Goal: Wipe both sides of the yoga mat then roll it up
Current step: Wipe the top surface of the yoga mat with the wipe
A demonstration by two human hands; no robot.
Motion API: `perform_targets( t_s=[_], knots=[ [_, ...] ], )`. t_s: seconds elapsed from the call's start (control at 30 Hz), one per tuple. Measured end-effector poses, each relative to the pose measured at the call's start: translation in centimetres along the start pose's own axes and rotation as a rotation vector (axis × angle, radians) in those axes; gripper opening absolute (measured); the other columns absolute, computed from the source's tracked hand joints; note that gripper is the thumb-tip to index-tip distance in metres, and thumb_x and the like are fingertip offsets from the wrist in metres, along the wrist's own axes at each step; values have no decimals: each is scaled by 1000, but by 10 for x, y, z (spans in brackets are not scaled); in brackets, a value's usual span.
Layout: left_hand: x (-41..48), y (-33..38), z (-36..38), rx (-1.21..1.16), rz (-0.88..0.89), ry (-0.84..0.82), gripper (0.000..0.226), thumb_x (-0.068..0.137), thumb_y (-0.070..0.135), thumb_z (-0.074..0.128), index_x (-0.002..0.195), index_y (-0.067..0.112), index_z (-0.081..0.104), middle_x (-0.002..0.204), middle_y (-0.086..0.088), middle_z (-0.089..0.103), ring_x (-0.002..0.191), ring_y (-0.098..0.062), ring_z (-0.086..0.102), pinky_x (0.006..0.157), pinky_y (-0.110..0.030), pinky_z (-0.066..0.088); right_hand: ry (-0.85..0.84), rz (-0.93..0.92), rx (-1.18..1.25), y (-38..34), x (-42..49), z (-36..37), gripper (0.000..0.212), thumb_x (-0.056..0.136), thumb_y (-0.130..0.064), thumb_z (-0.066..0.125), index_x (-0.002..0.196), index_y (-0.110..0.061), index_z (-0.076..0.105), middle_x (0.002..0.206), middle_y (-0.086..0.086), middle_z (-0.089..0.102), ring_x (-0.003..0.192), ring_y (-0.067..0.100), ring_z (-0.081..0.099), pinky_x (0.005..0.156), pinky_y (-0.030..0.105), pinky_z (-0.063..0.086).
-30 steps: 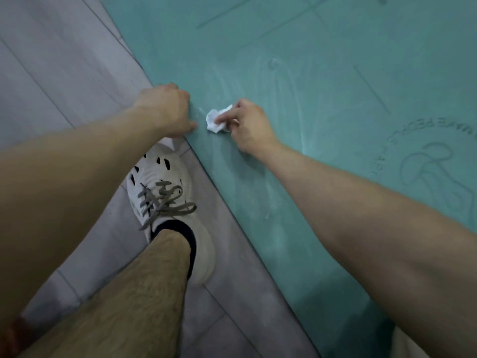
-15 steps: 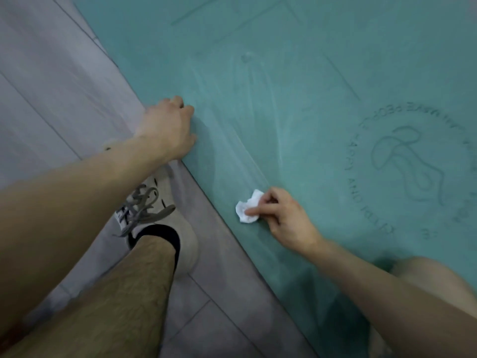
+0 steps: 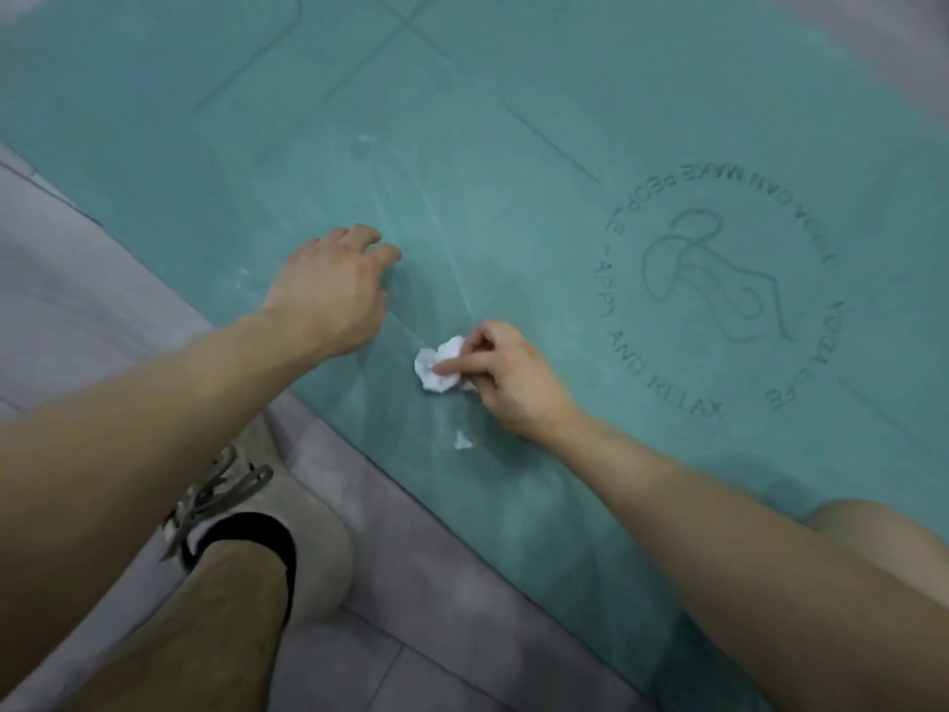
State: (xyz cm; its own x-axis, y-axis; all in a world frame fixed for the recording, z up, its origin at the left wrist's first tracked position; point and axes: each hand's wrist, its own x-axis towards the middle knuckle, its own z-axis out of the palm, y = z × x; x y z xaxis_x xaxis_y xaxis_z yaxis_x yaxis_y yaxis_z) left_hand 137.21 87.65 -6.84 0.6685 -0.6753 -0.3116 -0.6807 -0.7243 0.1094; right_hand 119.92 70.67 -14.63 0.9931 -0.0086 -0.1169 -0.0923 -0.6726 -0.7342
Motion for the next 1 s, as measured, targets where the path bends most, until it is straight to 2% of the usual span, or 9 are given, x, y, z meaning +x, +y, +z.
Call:
perform_targets(
  t_s=[0.13,0.23,0.33,0.4,0.47,0.6,0.77,0.87,1.0],
  knots=[
    [23,6,-2,20,-7,-58,61,96,34,63,155,25,47,163,-13,41,143,-39,45,116,-53,41,353,298,-127,55,85,-77,25,94,-18,70,113,-29,82,101,9,63,92,28,65,78,23,40],
    [42,16,-8,-8,-18,-97,72,96,41,66,162,32,37,170,-12,30,150,-37,38,121,-51,37,486,462,-219,93,122,-124,33,95,-23,60,121,-27,79,107,14,65,97,34,66,86,32,45],
    [59,32,-10,-40,-66,-229,90,89,51,75,165,36,28,173,-13,21,155,-37,29,125,-48,32,534,381,-223,101,119,-120,31,97,-22,59,122,-24,78,101,12,59,86,30,61,81,31,43],
    [66,42,-9,-2,-101,-315,104,84,59,78,166,34,20,173,-17,14,157,-40,22,126,-48,29,497,232,-217,105,104,-112,30,100,-18,61,126,-20,75,98,12,55,82,29,57,79,32,44],
    [67,47,-8,50,-109,-380,112,83,64,76,168,29,11,174,-21,7,158,-44,15,129,-46,24,401,66,-249,117,91,-113,35,101,-11,61,134,-17,71,102,14,54,90,30,56,83,36,47],
    [68,53,-14,52,-152,-424,102,92,73,55,169,26,7,173,-24,4,159,-46,9,130,-46,18,282,-143,-323,133,85,-123,42,102,-5,57,144,-6,61,115,20,58,103,38,56,95,44,49],
    [76,62,-21,22,-210,-462,99,92,75,51,168,25,13,173,-22,7,159,-45,10,129,-46,21,130,-108,-235,129,77,-128,69,93,-20,67,155,-2,44,136,20,53,119,38,52,112,43,41],
    [80,73,-23,-31,-295,-482,104,89,79,54,168,25,13,174,-21,3,160,-43,6,129,-50,24,93,-134,-218,132,71,-133,74,86,-13,67,155,1,42,140,20,51,116,38,51,111,46,42],
    [81,85,-21,-59,-343,-484,114,85,83,54,169,19,9,173,-25,-3,160,-46,2,130,-49,19,71,-153,-175,131,73,-138,80,72,-6,60,149,5,46,139,22,51,111,39,50,111,44,41]
  ],
)
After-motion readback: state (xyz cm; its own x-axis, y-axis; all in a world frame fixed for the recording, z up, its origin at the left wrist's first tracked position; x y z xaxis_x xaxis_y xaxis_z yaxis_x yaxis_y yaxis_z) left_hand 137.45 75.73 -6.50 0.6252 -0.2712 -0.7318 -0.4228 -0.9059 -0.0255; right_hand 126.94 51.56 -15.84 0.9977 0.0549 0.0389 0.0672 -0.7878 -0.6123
